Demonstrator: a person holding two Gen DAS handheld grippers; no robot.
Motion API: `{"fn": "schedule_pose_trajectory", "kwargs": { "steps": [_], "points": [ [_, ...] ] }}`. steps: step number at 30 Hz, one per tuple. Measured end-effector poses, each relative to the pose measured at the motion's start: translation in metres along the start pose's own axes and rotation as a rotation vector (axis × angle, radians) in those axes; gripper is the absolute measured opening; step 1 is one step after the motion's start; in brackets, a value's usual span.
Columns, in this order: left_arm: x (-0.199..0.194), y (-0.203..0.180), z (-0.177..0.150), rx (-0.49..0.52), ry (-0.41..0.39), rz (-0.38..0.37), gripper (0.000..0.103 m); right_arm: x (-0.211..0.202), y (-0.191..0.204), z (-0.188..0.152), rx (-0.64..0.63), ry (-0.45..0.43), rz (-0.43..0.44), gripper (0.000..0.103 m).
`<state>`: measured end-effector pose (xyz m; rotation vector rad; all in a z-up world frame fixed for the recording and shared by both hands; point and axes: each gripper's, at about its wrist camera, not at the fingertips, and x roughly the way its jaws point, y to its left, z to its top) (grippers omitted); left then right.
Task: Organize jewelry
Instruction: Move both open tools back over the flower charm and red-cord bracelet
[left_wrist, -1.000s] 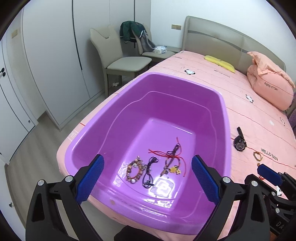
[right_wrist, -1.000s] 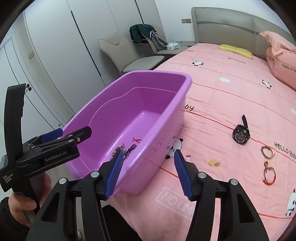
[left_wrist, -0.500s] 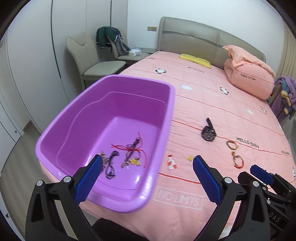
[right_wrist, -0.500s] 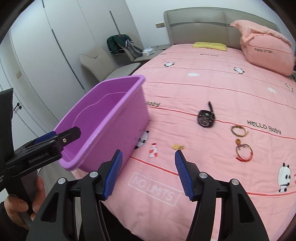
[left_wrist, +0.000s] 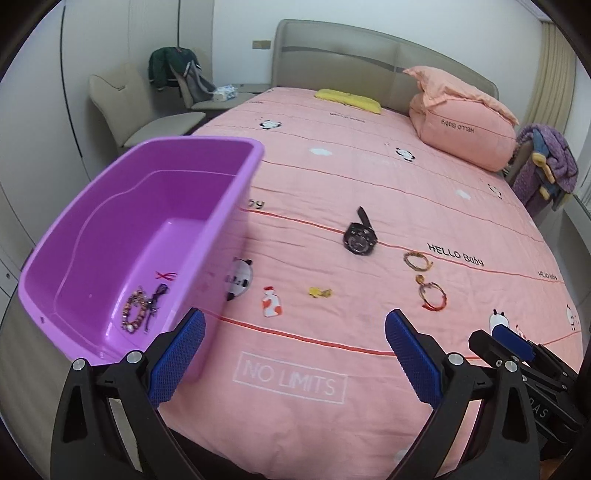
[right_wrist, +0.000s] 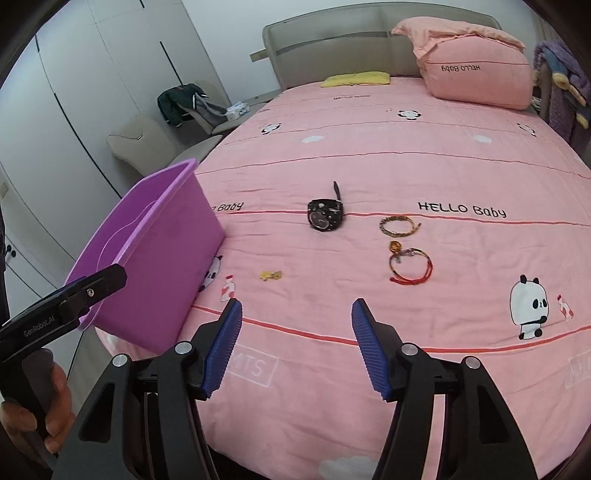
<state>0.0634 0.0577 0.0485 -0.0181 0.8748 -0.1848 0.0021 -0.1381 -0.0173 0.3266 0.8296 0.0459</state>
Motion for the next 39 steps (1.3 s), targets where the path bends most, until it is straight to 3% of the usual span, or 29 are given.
{"fn": "schedule_pose_trajectory", "kwargs": {
  "steps": [13,28,39],
  "points": [
    [0.082,-0.04,-0.01,0.037,0.101,-0.016,0.096,0.038,-0.072,-0.004,0.089,0.036,-0.122,0.059],
    [0.187,-0.036,-0.011,0.022,0.205,0.024,0.096,0.127,-0.128,0.011,0.131,0.112,-0.217,0.059],
    [0.232,-0.035,-0.011,0.031,0.233,0.053,0.096,0.173,-0.151,0.029,0.107,0.138,-0.288,0.059]
  ]
}}
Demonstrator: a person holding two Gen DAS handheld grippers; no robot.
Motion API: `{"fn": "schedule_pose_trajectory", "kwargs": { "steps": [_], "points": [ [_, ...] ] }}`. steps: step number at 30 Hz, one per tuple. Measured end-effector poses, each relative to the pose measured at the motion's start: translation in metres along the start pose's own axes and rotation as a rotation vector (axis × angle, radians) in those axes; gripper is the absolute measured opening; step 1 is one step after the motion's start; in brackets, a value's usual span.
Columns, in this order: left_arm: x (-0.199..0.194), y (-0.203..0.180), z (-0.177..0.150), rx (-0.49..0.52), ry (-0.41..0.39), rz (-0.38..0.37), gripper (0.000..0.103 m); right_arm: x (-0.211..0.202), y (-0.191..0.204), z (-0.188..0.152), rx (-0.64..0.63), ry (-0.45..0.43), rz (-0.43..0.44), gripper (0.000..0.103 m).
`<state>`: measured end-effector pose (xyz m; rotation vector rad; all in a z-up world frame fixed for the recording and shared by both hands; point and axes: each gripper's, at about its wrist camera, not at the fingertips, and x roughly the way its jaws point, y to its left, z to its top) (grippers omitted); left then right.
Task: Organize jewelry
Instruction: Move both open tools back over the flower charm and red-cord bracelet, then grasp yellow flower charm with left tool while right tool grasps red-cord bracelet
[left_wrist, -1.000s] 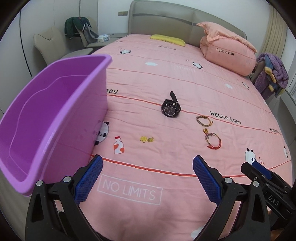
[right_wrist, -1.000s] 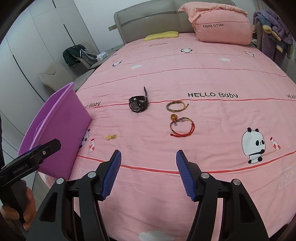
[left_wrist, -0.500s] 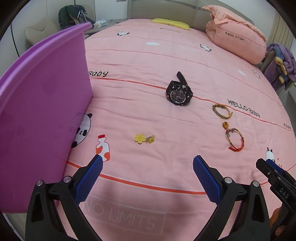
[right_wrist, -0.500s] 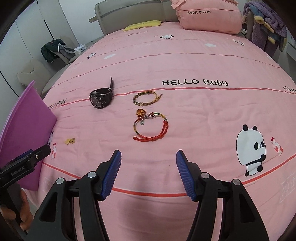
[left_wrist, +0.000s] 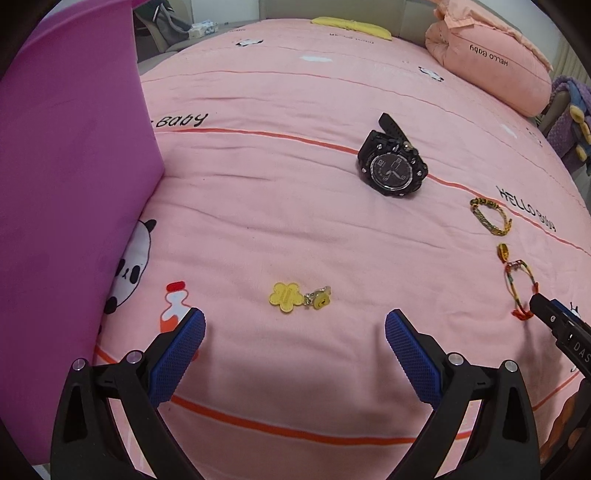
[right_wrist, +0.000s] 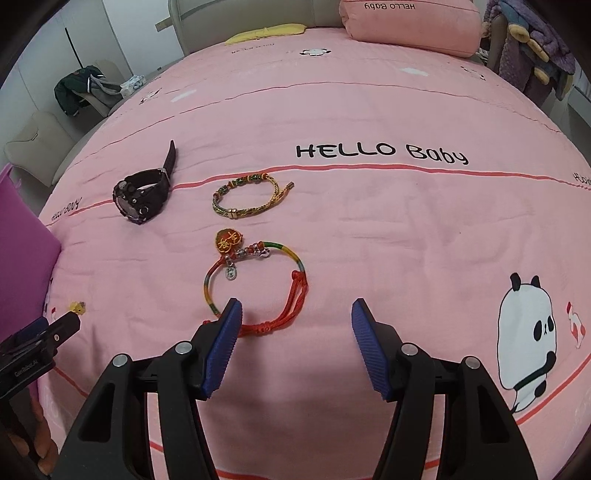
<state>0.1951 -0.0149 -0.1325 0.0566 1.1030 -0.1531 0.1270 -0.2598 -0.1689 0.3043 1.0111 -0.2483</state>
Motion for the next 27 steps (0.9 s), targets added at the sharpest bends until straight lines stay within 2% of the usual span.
{"fn": "schedule_pose_trajectory", "kwargs": {
  "steps": [8,17,19,22,27],
  "points": [
    [0.017,-0.002,0.003,0.006,0.001,0.013,0.096,0.016,-0.003,0.01,-0.009,0.002,-0.03,0.059],
    [0.025,-0.008,-0.001,0.028,-0.046,0.032,0.095,0.028,0.0,0.004,-0.045,-0.009,-0.072,0.058],
    [0.027,-0.007,0.0,0.022,-0.046,0.013,0.091,0.03,0.0,0.005,-0.038,-0.004,-0.07,0.057],
    [0.028,-0.003,-0.001,-0.006,-0.048,-0.011,0.087,0.028,0.004,0.006,-0.055,-0.003,-0.075,0.049],
    [0.022,-0.004,-0.003,-0.001,-0.057,-0.003,0.062,0.026,0.005,0.004,-0.054,-0.007,-0.069,0.032]
  ]
}}
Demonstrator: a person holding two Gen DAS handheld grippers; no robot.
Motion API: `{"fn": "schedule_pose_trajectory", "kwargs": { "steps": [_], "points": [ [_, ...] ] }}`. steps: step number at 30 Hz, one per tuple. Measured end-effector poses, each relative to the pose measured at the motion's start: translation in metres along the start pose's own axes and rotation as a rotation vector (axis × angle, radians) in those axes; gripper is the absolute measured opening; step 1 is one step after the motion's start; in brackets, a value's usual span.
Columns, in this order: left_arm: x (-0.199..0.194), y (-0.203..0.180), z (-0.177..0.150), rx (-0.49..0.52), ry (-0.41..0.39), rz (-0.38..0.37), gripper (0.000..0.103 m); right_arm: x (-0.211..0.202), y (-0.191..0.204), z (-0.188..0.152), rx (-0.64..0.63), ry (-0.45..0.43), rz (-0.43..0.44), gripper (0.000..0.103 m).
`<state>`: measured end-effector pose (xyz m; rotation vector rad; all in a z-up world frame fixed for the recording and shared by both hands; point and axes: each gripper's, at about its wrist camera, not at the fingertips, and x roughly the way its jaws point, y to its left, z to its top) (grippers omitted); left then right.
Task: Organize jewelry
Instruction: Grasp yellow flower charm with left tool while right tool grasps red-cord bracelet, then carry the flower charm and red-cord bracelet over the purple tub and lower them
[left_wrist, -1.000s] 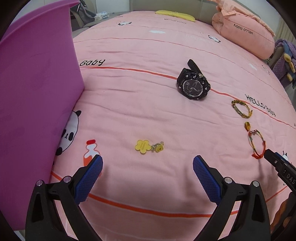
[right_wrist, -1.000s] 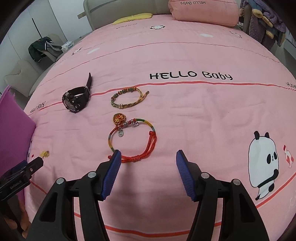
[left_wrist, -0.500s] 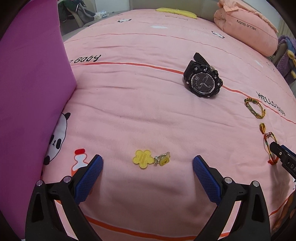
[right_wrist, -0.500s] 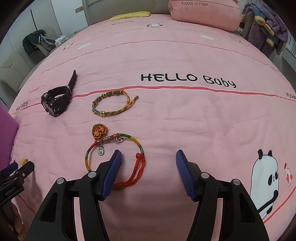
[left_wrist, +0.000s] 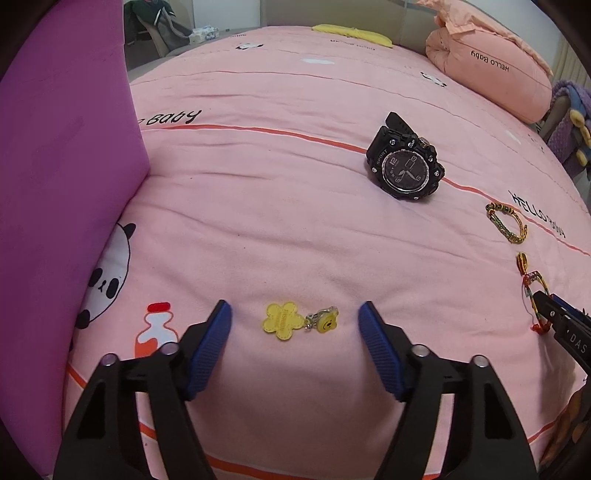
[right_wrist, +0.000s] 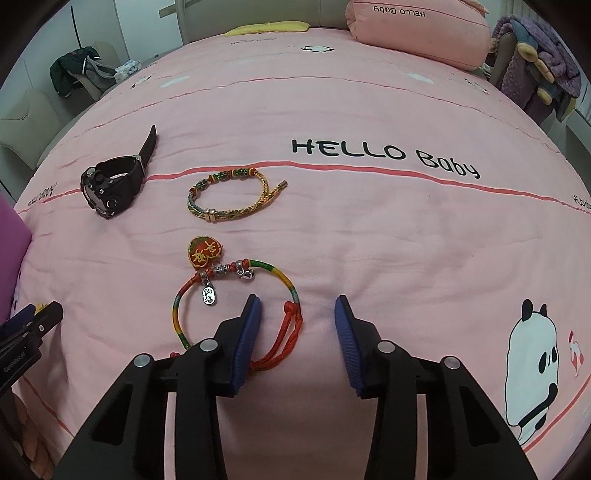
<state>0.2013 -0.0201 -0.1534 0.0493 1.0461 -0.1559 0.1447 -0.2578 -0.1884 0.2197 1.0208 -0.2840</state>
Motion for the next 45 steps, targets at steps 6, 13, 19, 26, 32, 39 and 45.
{"fn": "schedule_pose_trajectory", "kwargs": {
  "steps": [6,13,19,26,32,39,45],
  "points": [
    [-0.008,-0.002,-0.007,-0.005,-0.002,0.007,0.026,-0.005,0.003,-0.002,0.007,-0.006,0.001,0.004],
    [-0.019,-0.002,-0.01,-0.006,0.009,-0.008,0.026,-0.02,-0.002,-0.009,0.04,-0.012,0.052,0.004],
    [-0.04,-0.004,-0.023,0.025,0.012,-0.034,0.026,-0.044,0.001,-0.022,0.031,-0.021,0.07,0.004],
    [-0.065,-0.012,-0.036,0.084,0.02,-0.066,0.026,-0.082,0.008,-0.036,0.009,-0.048,0.084,0.004],
    [-0.098,-0.016,-0.039,0.105,-0.019,-0.095,0.026,-0.124,0.02,-0.042,-0.011,-0.099,0.11,0.004],
    [-0.139,-0.008,-0.042,0.106,-0.065,-0.151,0.026,-0.167,0.033,-0.048,-0.032,-0.153,0.142,0.004],
    [-0.174,0.005,-0.037,0.112,-0.119,-0.154,0.026,-0.201,0.05,-0.048,-0.056,-0.202,0.179,0.004]
  ]
}}
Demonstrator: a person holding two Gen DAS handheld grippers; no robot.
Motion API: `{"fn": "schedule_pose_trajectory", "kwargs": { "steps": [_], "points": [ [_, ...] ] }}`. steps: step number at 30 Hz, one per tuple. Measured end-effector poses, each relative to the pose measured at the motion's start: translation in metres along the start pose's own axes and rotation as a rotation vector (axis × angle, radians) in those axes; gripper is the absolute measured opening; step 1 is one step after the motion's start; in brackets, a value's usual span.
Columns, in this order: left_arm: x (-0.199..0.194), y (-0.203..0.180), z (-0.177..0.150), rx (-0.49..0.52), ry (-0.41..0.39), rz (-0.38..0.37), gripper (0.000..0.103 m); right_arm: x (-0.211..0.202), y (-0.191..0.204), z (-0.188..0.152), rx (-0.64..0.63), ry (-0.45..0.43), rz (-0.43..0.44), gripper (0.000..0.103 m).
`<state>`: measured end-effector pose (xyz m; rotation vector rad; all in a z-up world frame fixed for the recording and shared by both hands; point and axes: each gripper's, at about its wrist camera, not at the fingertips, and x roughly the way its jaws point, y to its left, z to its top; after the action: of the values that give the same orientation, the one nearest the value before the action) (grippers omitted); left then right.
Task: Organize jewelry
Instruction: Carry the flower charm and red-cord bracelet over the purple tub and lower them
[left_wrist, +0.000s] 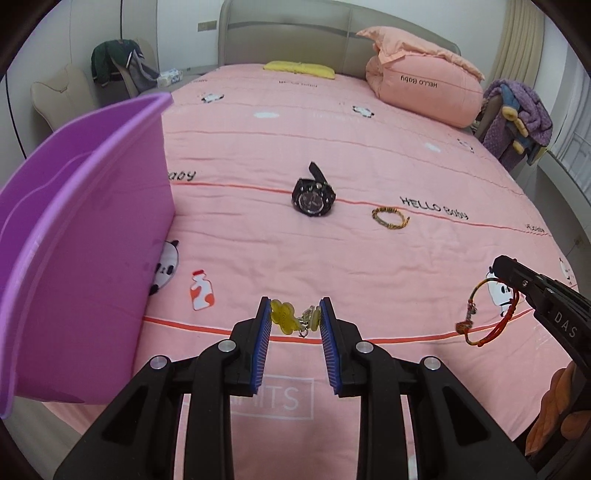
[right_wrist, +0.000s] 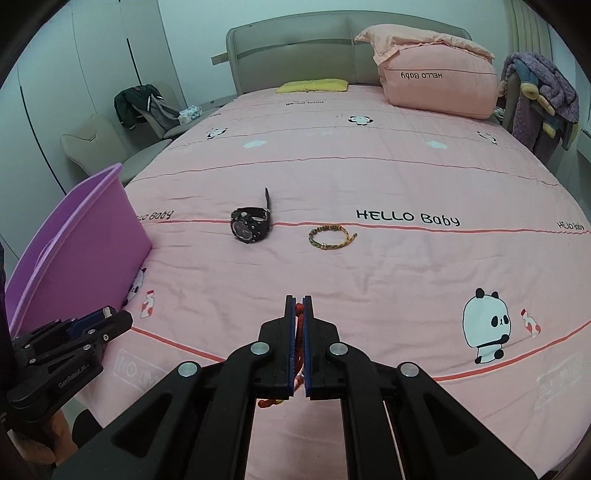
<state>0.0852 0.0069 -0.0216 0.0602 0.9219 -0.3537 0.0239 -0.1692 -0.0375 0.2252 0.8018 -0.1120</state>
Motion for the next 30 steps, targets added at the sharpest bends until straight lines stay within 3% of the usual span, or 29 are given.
{"fn": "schedule_pose_trajectory", "kwargs": {
  "steps": [13,23,30],
  "points": [
    [-0.074,0.045,0.027,-0.036,-0.121,0.03,0.026,-0.038,0.085,0.034,-0.122,-0.089,0.145,0.004],
    [-0.12,0.109,0.055,-0.098,-0.207,0.07,0.026,-0.052,0.172,0.078,-0.202,-0.157,0.315,0.004],
    [-0.13,0.165,0.066,-0.124,-0.221,0.157,0.026,-0.048,0.239,0.098,-0.249,-0.17,0.41,0.004]
  ]
}}
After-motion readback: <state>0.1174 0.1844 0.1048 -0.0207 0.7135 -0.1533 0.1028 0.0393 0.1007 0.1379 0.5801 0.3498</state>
